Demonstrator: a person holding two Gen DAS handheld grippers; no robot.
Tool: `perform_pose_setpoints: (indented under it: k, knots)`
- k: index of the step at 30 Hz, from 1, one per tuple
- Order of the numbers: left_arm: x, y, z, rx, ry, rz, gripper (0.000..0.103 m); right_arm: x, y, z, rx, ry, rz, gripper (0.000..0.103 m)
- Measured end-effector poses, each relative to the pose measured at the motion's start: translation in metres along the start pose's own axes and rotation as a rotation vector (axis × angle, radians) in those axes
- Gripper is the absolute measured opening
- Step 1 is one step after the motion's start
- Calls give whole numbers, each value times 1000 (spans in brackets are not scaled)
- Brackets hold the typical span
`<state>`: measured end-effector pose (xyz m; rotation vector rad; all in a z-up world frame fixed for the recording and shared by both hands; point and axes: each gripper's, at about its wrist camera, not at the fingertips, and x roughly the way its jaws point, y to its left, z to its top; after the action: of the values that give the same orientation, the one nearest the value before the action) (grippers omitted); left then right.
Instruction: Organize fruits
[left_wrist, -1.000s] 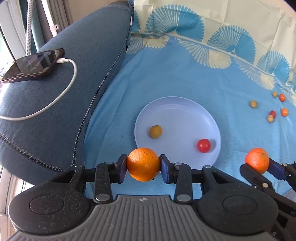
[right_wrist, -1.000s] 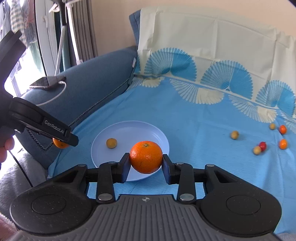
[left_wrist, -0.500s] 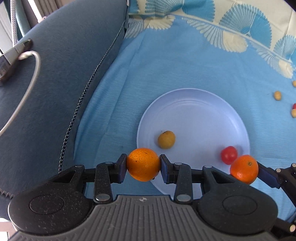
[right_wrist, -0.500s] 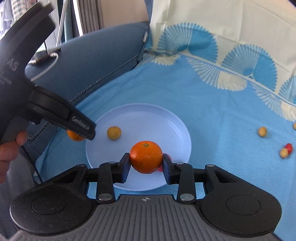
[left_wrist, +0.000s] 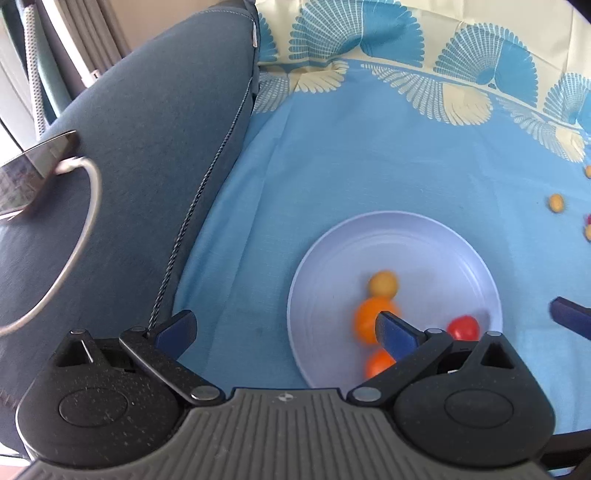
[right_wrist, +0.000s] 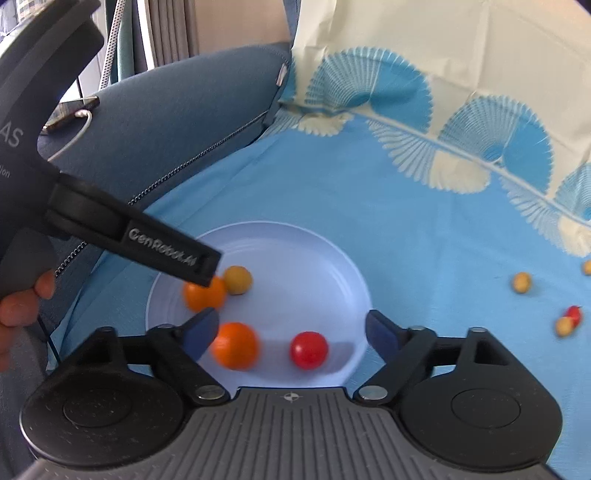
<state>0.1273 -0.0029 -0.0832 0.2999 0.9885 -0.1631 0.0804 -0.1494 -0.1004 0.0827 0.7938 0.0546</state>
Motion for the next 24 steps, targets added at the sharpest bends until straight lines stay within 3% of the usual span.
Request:
perform_pose_setpoints:
  k: [7, 16, 24]
  knots:
    - [-51, 8, -36, -34, -11, 20, 103, -64, 5, -19, 86, -14, 1, 100]
    - [-110, 7, -74, -57, -87, 17, 103, -134, 9, -38, 72, -153, -46, 102]
    - [-148, -2, -88, -42, -166, 19, 103, -177, 10, -55, 72, -233, -64, 102]
